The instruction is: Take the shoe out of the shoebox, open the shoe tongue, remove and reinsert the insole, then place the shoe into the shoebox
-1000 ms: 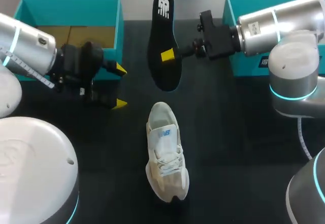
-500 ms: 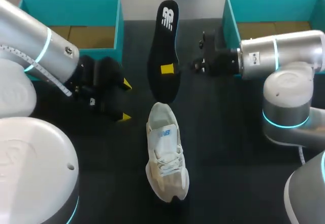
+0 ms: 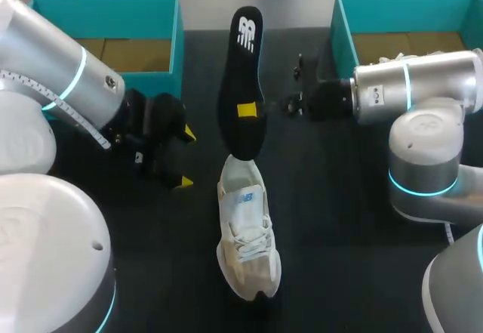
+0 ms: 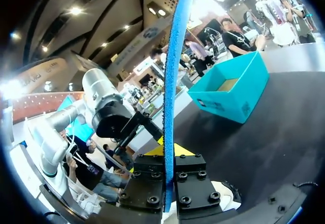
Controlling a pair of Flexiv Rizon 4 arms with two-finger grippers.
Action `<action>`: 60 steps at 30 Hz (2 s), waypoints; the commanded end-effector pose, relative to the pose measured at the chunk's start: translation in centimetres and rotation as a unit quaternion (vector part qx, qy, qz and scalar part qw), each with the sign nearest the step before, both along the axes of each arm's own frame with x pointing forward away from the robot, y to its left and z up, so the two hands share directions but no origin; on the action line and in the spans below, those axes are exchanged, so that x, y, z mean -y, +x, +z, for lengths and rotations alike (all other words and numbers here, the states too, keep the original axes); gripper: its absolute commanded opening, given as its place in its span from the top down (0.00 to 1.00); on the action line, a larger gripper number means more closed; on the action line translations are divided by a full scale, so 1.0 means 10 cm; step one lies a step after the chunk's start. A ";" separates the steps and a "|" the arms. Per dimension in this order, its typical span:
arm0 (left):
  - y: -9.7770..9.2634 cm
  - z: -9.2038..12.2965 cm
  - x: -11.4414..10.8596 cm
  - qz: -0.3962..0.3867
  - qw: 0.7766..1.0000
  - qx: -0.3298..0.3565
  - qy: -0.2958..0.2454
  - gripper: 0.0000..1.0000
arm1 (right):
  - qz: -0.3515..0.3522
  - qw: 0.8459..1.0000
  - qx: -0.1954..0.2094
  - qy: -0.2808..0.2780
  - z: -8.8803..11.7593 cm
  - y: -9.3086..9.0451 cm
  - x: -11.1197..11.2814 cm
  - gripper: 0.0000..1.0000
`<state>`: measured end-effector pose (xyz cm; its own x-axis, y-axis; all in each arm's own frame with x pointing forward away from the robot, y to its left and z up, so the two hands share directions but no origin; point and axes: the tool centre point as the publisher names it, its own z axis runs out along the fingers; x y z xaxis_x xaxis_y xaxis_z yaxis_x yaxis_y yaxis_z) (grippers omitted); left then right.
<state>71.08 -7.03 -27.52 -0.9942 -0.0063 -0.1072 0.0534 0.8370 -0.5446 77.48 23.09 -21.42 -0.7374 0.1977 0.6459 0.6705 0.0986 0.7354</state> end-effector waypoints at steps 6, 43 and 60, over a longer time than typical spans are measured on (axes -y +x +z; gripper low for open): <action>-0.10 -0.31 0.04 -0.007 1.000 -0.022 -0.014 0.00 | 0.007 1.000 0.019 0.009 -0.20 -0.04 -0.07 1.00; -0.01 -0.66 0.31 0.012 0.999 -0.039 -0.009 0.00 | 0.042 0.996 0.079 0.018 -0.46 0.06 -0.09 1.00; 0.03 -0.80 0.32 0.014 0.999 -0.031 -0.008 0.00 | 0.055 0.995 0.079 0.026 -0.53 0.11 -0.13 1.00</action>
<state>71.24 -9.86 -34.82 -0.9983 -0.0348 -0.0459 -0.0035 0.8324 -0.5542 78.21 23.89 -26.16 -0.8463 0.0861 0.5257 0.5326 0.1245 0.8371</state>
